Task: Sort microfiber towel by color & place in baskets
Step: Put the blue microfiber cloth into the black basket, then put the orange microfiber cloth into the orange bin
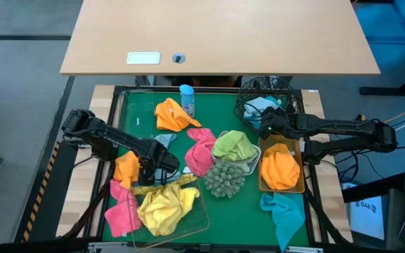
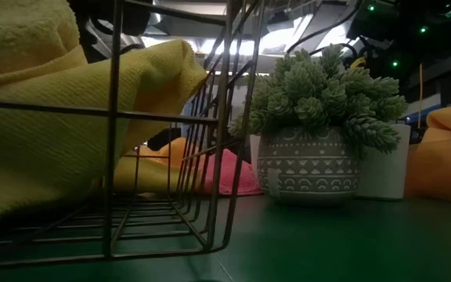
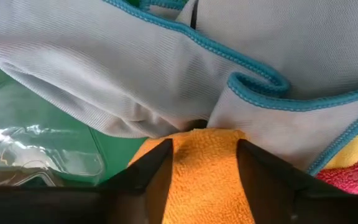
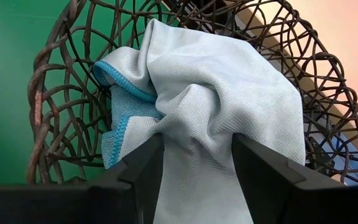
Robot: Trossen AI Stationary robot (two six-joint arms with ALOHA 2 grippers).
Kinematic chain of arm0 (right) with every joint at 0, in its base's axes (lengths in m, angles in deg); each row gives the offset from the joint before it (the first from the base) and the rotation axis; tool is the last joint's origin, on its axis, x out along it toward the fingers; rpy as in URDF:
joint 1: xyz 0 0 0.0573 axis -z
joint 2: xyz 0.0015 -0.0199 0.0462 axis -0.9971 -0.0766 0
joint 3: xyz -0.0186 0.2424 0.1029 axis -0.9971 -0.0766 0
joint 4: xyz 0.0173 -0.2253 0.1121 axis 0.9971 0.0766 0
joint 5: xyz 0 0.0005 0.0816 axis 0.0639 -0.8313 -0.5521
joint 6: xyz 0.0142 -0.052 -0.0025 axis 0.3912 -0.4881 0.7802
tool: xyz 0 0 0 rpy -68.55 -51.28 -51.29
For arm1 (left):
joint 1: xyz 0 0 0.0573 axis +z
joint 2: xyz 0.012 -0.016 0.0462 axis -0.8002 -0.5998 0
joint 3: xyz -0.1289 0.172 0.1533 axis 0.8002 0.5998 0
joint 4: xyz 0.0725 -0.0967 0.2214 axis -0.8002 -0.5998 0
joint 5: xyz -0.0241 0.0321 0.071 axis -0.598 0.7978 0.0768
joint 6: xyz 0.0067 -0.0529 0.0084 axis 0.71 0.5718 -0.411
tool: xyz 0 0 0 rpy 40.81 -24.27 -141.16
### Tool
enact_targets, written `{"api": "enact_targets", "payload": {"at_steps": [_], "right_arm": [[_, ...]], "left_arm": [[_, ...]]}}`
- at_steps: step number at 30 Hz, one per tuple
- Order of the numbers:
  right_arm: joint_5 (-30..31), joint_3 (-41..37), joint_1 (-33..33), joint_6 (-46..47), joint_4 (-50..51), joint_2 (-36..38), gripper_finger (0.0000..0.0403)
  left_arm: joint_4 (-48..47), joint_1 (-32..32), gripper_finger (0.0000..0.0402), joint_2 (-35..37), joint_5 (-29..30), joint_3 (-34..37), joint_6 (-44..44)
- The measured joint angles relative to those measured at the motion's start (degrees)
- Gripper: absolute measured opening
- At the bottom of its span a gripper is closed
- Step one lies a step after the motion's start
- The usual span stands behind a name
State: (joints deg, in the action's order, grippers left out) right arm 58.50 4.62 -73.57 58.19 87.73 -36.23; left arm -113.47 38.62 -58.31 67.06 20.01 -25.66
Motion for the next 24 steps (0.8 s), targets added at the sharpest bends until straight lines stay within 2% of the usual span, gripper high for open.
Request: {"api": "enact_targets", "payload": {"at_steps": [10, 14, 24], "right_arm": [[0.00, 0.00, -0.02, 0.00, -0.21, 0.02, 0.0191], [-2.18, 1.07, 0.00, -0.03, -0.26, 0.02, 0.0191], [-15.34, 10.68, 0.00, -1.88, -0.59, 0.04, 0.0191]], "left_arm": [[-0.11, 0.03, 0.0014, 0.04, 0.24, 0.00, 0.07], [-0.94, 0.22, 0.0004, 1.04, 0.96, 0.09, 0.24], [-2.83, 0.25, 0.0001, 7.60, 1.61, -5.12, 1.92]]}}
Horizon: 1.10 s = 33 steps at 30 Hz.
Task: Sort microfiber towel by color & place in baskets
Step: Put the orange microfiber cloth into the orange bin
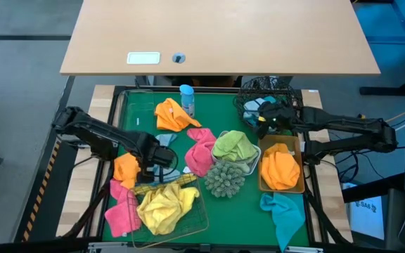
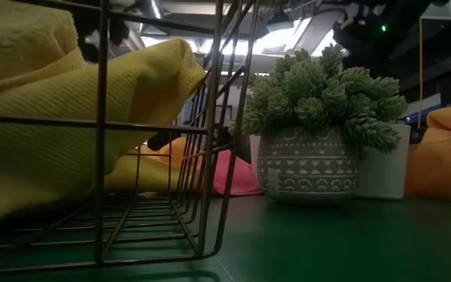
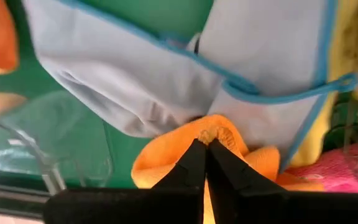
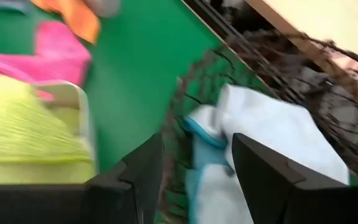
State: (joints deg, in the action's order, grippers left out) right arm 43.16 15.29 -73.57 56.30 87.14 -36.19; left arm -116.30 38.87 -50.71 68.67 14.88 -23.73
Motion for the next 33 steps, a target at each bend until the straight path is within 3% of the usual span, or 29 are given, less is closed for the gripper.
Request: {"api": "enact_targets", "payload": {"at_steps": [5, 14, 21, 29, 33], "right_arm": [[-6.01, 3.11, -0.02, -0.05, -3.15, 0.02, 0.0191], [-21.24, 3.36, -0.04, -0.46, -22.93, 0.00, 0.0191], [-29.55, 3.35, -0.07, -2.80, -35.37, -1.16, 0.0191], [-40.26, 3.31, -0.55, -2.82, -48.15, -7.97, 0.0191], [-41.24, 3.30, -2.93, -6.00, -55.19, -11.79, 0.0191]], "left_arm": [[-1.67, 0.27, 0.0001, 2.79, 5.79, -5.38, 0.29], [1.66, 3.74, 0.0000, 4.20, 19.43, -18.07, 0.87], [19.84, 7.08, 0.0000, 4.18, 20.54, -20.88, -6.24], [39.92, 9.99, 0.0000, 3.56, 19.98, -20.88, -15.36], [46.35, 11.20, 0.0000, 3.31, 19.93, -20.88, -18.46]]}}
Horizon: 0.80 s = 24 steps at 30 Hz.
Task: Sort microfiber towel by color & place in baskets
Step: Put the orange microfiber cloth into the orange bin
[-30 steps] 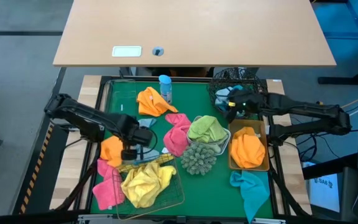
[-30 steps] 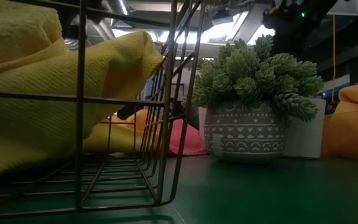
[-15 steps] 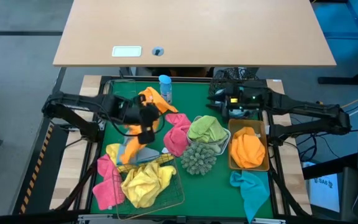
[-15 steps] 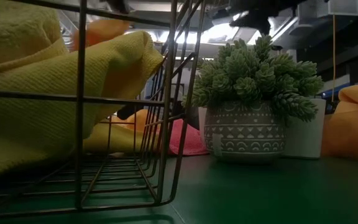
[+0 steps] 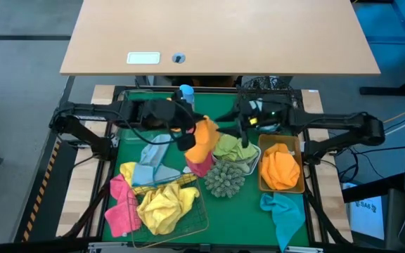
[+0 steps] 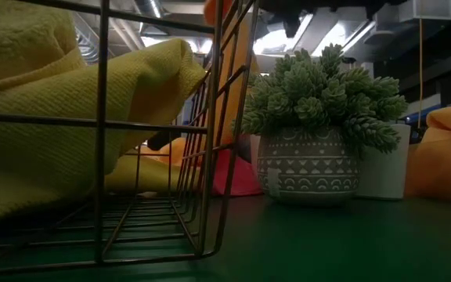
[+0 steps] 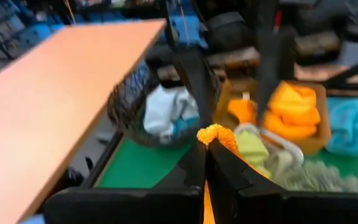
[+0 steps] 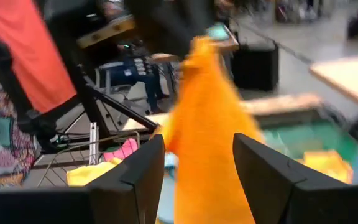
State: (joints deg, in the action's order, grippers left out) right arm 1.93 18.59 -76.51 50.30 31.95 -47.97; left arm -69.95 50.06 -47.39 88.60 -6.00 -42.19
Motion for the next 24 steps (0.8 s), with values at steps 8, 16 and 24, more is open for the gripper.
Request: {"api": "enact_targets", "payload": {"at_steps": [8, 16, 24], "right_arm": [[8.66, 0.01, -4.89, -9.55, -8.94, -4.22, 0.0191], [10.05, 0.01, -7.60, -10.22, -15.15, -7.20, 0.0191], [24.40, 0.01, -9.61, -10.18, -18.54, -8.74, 0.0182]], "left_arm": [[6.61, 0.91, 0.0000, 0.02, -3.39, 0.00, -1.34], [10.23, 0.56, 0.0000, 0.02, -4.69, 0.00, -1.24], [10.79, -0.35, 0.0000, 0.02, -4.62, 0.00, -1.22]]}}
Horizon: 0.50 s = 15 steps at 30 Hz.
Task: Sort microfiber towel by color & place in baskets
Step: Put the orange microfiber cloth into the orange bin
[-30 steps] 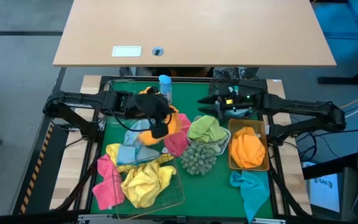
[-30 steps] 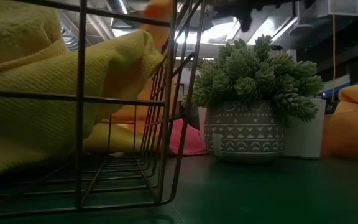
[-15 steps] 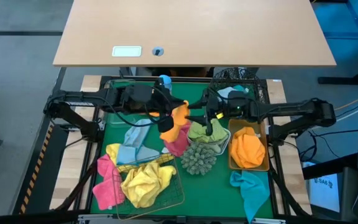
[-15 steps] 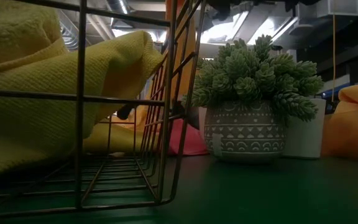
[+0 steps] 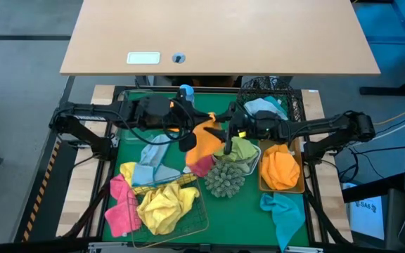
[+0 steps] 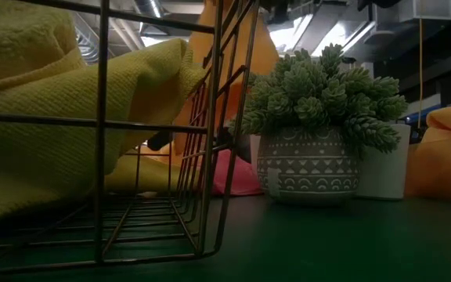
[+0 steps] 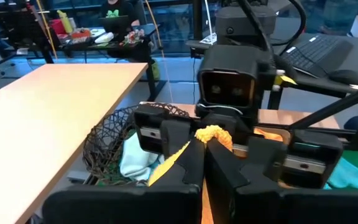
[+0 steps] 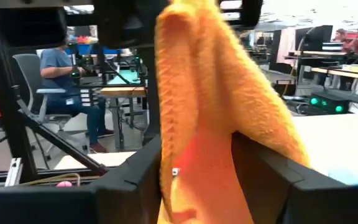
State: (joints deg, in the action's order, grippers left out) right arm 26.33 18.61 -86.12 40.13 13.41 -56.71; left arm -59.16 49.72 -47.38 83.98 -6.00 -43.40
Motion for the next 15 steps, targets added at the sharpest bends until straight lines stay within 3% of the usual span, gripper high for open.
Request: {"api": "enact_targets", "payload": {"at_steps": [4, 9, 15], "right_arm": [[0.33, 0.00, 0.11, 0.02, 0.04, 0.00, 0.0130], [-1.21, 0.00, 0.11, 0.01, 0.13, 0.00, 0.0020], [-4.58, -0.02, 0.13, 0.99, 4.18, 2.63, 0.0013]], "left_arm": [[-0.04, -0.12, 0.0000, 0.00, -0.02, 0.00, 0.00], [-0.11, -0.12, 0.0007, 0.00, -0.02, 0.00, 0.09], [-0.25, -0.12, 0.0029, 0.00, 0.89, 0.00, 5.63]]}}
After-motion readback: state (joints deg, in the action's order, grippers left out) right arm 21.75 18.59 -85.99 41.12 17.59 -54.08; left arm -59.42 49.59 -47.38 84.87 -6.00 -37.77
